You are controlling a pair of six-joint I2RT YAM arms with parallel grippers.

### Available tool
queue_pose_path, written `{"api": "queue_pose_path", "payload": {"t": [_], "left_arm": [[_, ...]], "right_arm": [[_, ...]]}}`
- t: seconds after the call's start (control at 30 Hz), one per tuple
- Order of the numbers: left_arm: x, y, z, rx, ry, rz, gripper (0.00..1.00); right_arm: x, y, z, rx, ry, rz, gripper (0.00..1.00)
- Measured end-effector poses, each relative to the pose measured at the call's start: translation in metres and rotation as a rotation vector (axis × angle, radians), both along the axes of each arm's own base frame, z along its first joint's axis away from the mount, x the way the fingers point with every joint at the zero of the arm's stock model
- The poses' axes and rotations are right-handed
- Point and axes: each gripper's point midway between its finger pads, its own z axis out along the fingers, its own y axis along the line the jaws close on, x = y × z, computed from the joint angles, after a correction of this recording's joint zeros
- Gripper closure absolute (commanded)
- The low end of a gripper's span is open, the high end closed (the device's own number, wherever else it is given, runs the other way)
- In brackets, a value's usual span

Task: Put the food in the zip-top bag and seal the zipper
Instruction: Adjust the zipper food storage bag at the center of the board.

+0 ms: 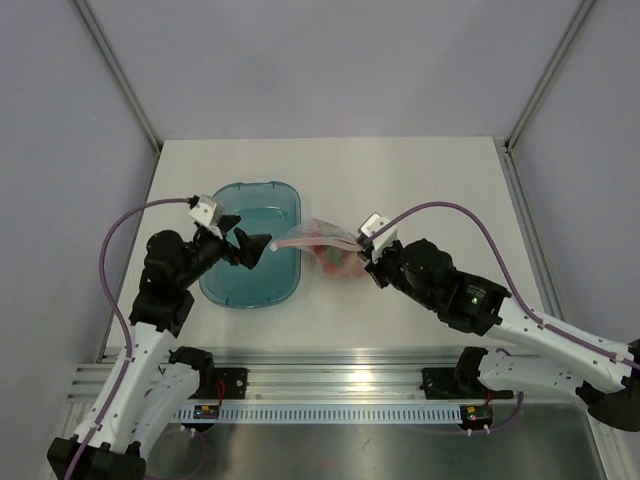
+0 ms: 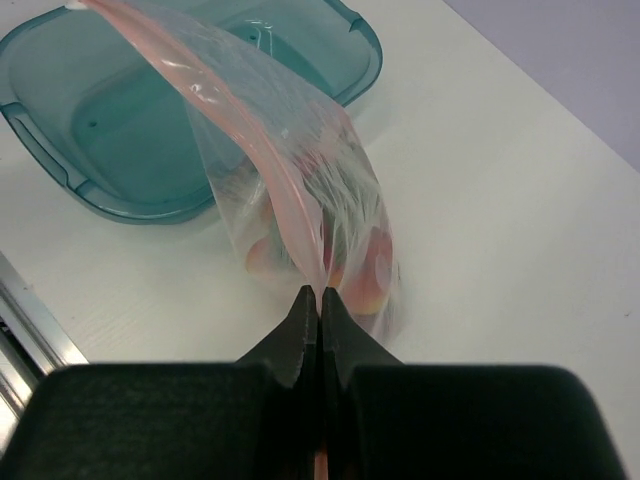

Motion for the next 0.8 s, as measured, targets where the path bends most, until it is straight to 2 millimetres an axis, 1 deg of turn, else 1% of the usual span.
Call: {"api": "queue_pose_path", "payload": {"t": [0.1, 0.2, 0.3, 0.37, 0.6, 0.67, 0.8], "left_arm": [[-0.015, -0.01, -0.004, 0.059, -0.107, -0.118, 0.08], [-0.027, -0.018, 0.002, 0.113, -0.197, -0.214, 0.11], [-0.038, -0.023, 0.008, 0.155, -0.277, -0.278, 0.11], [-0.043, -0.024, 0.009, 0.177, -0.314, -0.299, 0.11], [-0.043, -0.022, -0.001, 0.239, -0.333, -0.317, 0.12], [-0.044, -0.025, -0.007, 0.253, -0.323, -0.348, 0.12], [-0.044, -0.033, -0.03, 0.262, -0.243, -0.429, 0.13]], "right_arm": [[-0.001, -0.006, 0.0, 0.01, 0.023, 0.01, 1.0], [0.0, -0.008, -0.002, 0.017, 0.047, 0.019, 1.0], [0.002, -0.007, -0.004, 0.015, 0.077, 0.033, 1.0], [0.007, -0.006, -0.004, 0.02, 0.097, 0.034, 1.0], [0.025, -0.008, -0.004, 0.051, 0.163, 0.043, 1.0], [0.029, -0.009, -0.004, 0.053, 0.179, 0.046, 1.0], [0.03, -0.013, -0.004, 0.057, 0.206, 0.061, 1.0]]}}
